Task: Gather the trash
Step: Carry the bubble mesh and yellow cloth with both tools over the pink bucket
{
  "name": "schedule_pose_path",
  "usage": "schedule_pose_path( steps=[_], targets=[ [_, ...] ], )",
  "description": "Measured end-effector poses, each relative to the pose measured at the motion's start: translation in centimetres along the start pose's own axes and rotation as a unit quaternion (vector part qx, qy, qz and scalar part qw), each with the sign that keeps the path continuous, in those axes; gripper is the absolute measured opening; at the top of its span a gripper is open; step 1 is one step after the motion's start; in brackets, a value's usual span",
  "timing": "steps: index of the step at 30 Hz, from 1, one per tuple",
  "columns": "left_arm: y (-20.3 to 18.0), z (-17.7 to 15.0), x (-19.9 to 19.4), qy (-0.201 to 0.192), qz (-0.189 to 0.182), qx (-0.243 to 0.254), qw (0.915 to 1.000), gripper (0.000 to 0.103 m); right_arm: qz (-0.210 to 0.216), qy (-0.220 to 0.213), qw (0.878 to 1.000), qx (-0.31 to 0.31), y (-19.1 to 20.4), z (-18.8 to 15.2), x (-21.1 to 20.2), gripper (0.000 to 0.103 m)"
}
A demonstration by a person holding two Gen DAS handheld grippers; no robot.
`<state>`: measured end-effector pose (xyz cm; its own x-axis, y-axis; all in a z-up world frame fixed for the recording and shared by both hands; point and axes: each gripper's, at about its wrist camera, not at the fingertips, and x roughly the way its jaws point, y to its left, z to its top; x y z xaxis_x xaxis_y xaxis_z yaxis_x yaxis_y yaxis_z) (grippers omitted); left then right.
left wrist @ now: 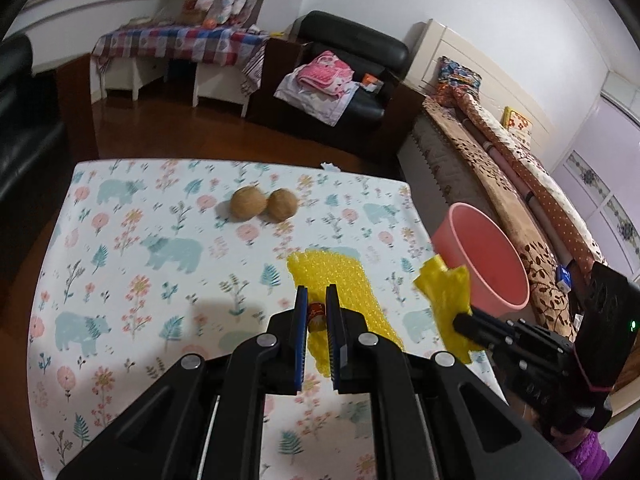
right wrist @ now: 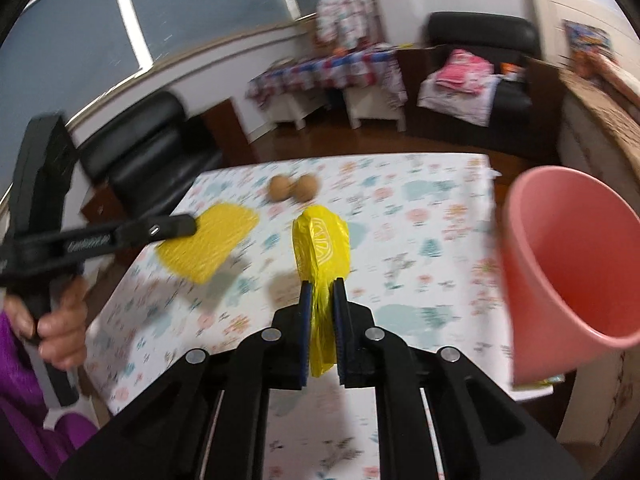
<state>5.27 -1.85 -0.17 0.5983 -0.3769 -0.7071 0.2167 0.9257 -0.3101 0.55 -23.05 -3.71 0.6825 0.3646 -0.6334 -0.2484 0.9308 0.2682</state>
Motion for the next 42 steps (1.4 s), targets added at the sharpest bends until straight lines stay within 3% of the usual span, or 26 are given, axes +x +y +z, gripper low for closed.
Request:
schedule_pose_path(
  steps=[18, 31, 42],
  targets=[
    [-10.8, 2.8, 2.4, -0.022, -0.054, 0.08, 0.9951, 0.008, -0.075, -0.081, 0.986, 0.124, -9.2, -0.4, -5.5, 0.01],
    [-19.2, 4.4, 7.2, -0.003, -0.087, 0.13, 0.9877, 0.008, -0.126, -0.11, 0.967, 0.193, -16.4, -0.6, -7.0, 0.01],
    [-24.5, 4.1, 13.1, 0.032, -0.084, 0.163, 0.9825, 0.008, -0.165, -0.112, 0.956, 0.215, -20.8, -0.5, -7.4, 0.01]
  ],
)
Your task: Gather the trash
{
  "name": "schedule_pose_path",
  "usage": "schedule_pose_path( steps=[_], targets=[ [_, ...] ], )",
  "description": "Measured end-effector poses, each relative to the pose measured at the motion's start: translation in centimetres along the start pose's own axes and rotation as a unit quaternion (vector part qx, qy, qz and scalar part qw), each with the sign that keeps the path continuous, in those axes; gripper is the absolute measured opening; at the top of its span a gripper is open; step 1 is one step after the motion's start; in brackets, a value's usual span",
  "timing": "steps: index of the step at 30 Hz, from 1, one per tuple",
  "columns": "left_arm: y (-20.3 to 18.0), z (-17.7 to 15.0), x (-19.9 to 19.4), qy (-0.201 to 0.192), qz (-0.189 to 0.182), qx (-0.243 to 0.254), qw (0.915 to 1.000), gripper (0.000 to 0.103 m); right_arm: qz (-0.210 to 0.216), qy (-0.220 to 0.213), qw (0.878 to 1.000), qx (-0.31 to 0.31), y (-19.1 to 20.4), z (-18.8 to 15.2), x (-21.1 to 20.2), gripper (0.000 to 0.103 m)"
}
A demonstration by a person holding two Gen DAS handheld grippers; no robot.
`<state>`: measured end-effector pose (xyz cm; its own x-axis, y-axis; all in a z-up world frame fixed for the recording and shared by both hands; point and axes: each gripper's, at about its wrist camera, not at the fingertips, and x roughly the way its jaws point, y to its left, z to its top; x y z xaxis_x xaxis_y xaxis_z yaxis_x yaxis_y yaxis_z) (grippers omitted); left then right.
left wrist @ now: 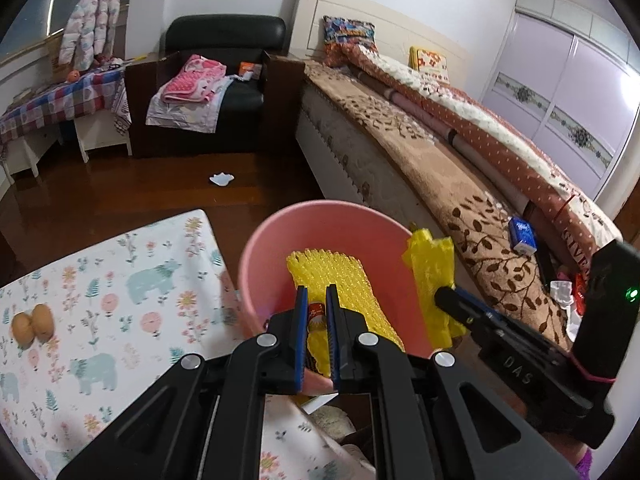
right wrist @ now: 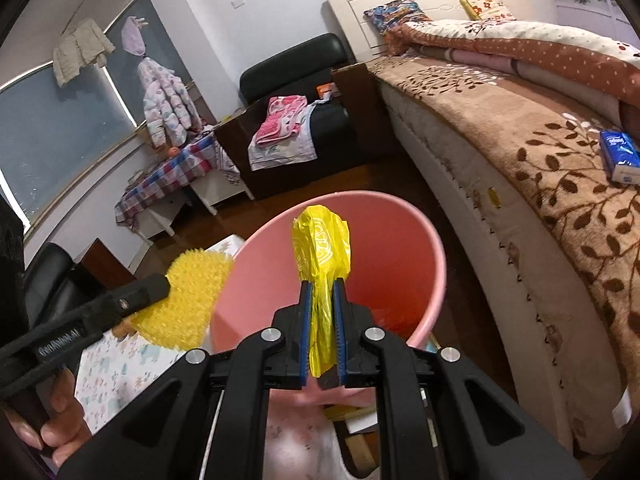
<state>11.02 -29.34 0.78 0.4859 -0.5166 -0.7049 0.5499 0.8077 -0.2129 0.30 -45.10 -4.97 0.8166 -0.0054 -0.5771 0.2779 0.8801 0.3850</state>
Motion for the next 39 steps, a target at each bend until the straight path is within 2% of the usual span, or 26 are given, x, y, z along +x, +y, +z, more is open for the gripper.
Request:
schedule_pose_path(
  steps=[7, 16, 17, 18, 21, 22, 24, 36, 39],
  targets=[
    [-1.0, 0.0, 2.7, 0.017, 0.007, 0.007, 0.9998, 0.008, -0.012, 0.011, 1.0, -0.003, -0.8, 0.5, 1.6, 0.01],
    [-0.8, -0.5, 4.0, 0.024, 0.008, 0.011, 0.9996, 0.01, -0.024, 0.024, 0.999, 0.0, -1.1, -0.1, 2.9, 0.011],
    [-0.9, -0.5, 4.0, 0.023, 0.008, 0.009, 0.9997, 0.011, -0.026, 0.024, 0.999, 0.002, -1.2, -0.2, 3.0, 0.011],
    [-0.8, -0.6, 4.1, 0.024, 0.005, 0.007, 0.9997, 0.017, -0.029, 0.025, 0.999, 0.004, -1.2, -0.2, 3.1, 0.012],
    [-0.6, -0.6, 3.8, 0.022, -0.002, -0.002, 0.9998, 0.043, -0.024, 0.032, 0.999, 0.007, -1.2, -0.2, 3.2, 0.021],
    [-0.6, -0.6, 3.7, 0.019, -0.004, -0.003, 0.9998, 0.045, -0.025, 0.031, 0.999, 0.005, -1.2, -0.2, 3.1, 0.026],
    [-0.5, -0.6, 3.3, 0.014, -0.003, -0.002, 0.9999, 0.045, -0.029, 0.027, 0.999, 0.0, -0.9, -0.3, 2.9, 0.031],
    [-0.2, -1.2, -0.1, -0.02, 0.02, 0.004, 0.9996, 0.05, -0.024, 0.008, 0.999, -0.018, 0.6, -1.1, 0.4, 0.032],
    [-0.4, -1.6, -1.1, -0.028, 0.027, 0.007, 0.9992, 0.05, -0.024, 0.001, 0.999, -0.027, 1.3, -1.4, -0.6, 0.036]
  ],
)
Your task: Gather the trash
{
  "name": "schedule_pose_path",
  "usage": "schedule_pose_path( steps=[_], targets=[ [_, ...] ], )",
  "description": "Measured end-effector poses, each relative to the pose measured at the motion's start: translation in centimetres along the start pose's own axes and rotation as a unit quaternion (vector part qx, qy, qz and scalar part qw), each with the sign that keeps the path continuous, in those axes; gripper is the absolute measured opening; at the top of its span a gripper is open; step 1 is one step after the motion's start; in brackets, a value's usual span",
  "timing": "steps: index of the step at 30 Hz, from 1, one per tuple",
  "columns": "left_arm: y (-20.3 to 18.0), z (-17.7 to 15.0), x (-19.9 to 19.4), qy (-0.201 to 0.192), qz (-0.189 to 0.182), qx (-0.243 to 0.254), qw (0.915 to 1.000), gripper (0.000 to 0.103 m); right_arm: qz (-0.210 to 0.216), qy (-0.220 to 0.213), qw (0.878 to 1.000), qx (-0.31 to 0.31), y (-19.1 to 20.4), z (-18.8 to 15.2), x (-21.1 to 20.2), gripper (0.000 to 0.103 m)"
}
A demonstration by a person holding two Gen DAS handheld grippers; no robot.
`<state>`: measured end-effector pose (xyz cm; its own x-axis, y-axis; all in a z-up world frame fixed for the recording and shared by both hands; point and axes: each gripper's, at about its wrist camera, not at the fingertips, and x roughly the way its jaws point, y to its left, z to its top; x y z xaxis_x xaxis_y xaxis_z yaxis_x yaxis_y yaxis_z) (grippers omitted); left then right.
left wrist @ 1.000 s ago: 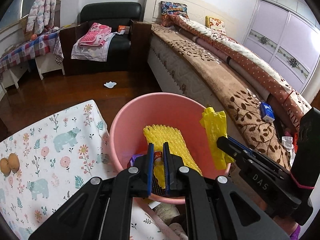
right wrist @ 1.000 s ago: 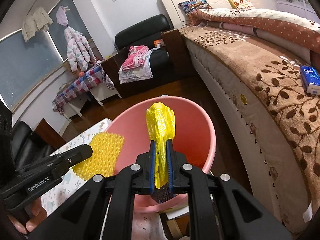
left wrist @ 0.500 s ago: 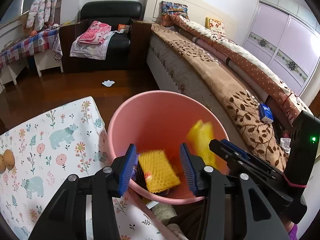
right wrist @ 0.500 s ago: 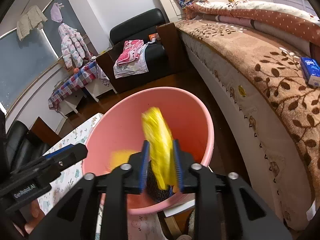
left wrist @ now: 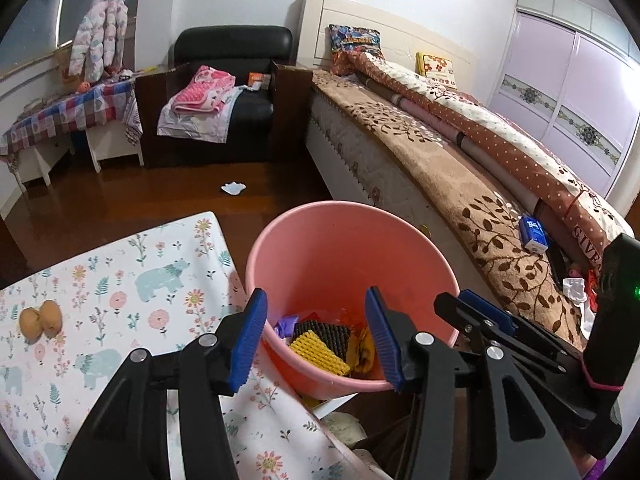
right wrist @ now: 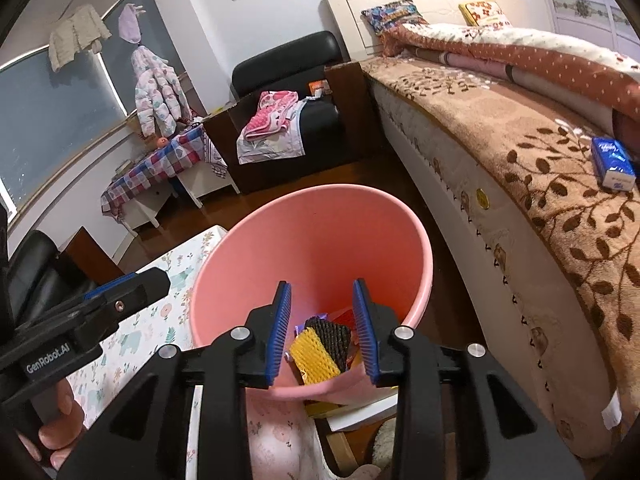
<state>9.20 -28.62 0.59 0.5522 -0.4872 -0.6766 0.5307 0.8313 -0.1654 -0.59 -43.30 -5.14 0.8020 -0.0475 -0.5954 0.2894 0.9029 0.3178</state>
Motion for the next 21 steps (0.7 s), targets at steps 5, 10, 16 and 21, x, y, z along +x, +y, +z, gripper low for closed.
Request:
schedule_pose_path(
  steps=[5, 10, 16, 21],
  targets=[
    [0.3, -0.4, -1.6, -0.01, 0.01, -0.002, 0.9999, 0.05, 0.001, -0.019, 1.0, -0.009, 1.2, -0.7, -1.9, 0.045],
    [0.9, -1.0, -3.0, -0.015, 0.018, -0.005, 0.9997, 0.05, -0.006, -0.034, 0.999, -0.032, 2.9, -1.5, -3.6, 0.049],
    [1.6, -1.9, -5.1, -0.028, 0.034, -0.007, 0.999, 0.05, -0.012, -0.058, 0.998, -0.03, 4.3, -2.3, -5.3, 0.055],
    [2.5, -2.6, -6.7, -0.04, 0.049, -0.022, 0.9978, 0.05, -0.018, -0.062, 0.997, -0.038, 5.3, -2.7, -6.2, 0.065]
  ],
)
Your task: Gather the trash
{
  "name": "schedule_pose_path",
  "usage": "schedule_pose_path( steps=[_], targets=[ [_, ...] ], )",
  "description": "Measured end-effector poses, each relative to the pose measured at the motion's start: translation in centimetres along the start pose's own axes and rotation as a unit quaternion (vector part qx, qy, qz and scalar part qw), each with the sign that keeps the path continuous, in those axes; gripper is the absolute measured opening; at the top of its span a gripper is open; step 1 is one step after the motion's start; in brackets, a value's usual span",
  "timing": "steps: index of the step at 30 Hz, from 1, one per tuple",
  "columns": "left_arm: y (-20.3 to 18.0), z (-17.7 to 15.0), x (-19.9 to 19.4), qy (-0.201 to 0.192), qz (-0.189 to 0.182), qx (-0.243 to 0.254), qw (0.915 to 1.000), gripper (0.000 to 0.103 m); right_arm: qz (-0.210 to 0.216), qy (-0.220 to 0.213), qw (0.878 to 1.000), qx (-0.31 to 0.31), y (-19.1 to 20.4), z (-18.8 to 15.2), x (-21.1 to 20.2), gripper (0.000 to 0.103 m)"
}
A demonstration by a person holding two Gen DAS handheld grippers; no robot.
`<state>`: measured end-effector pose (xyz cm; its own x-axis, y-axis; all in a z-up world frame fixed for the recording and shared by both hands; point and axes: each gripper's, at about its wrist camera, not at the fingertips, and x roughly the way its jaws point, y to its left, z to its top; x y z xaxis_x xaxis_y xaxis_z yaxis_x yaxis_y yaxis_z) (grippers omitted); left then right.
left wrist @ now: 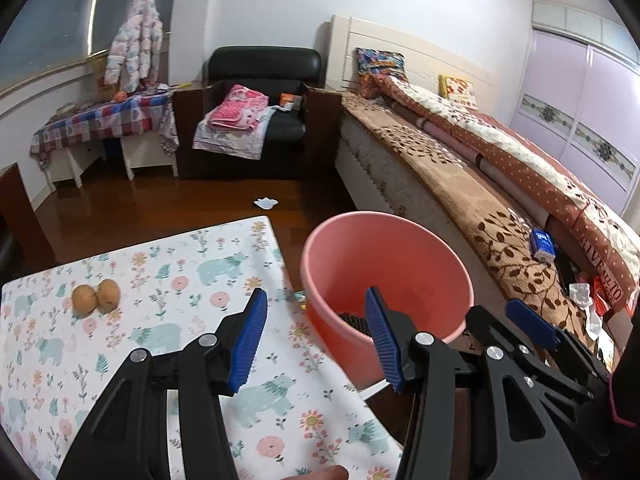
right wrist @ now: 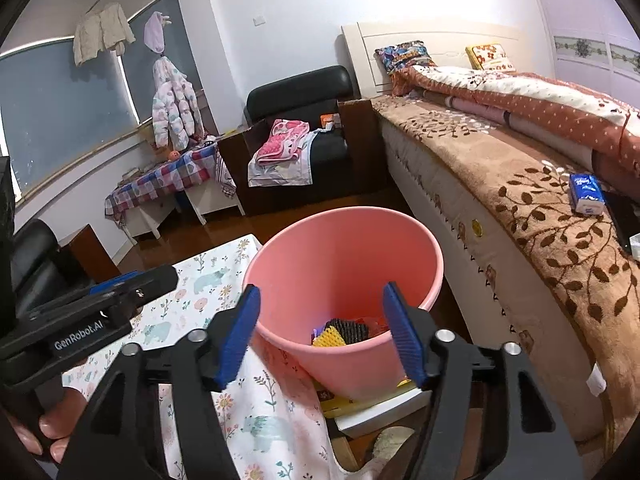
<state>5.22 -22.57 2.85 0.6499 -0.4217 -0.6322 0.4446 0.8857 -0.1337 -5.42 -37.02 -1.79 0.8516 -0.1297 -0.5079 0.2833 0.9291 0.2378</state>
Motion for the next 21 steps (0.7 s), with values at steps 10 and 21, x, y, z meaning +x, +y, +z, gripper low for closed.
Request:
schedule_pose_path(
  steps=[10, 21],
  targets=[
    [1.9, -1.1, -2.8, -0.019, 0.032, -0.007, 0.9993, 0.05, 0.003, -0.007, 1.0, -0.021, 2.6, -0.8, -1.6, 0.065],
    [2.7, -1.7, -4.9, -0.036, 0.029, -0.015, 0.9988, 0.05, 0.0, -0.024, 0.999, -0.035, 4.2, -1.0, -3.1, 0.073]
  ],
)
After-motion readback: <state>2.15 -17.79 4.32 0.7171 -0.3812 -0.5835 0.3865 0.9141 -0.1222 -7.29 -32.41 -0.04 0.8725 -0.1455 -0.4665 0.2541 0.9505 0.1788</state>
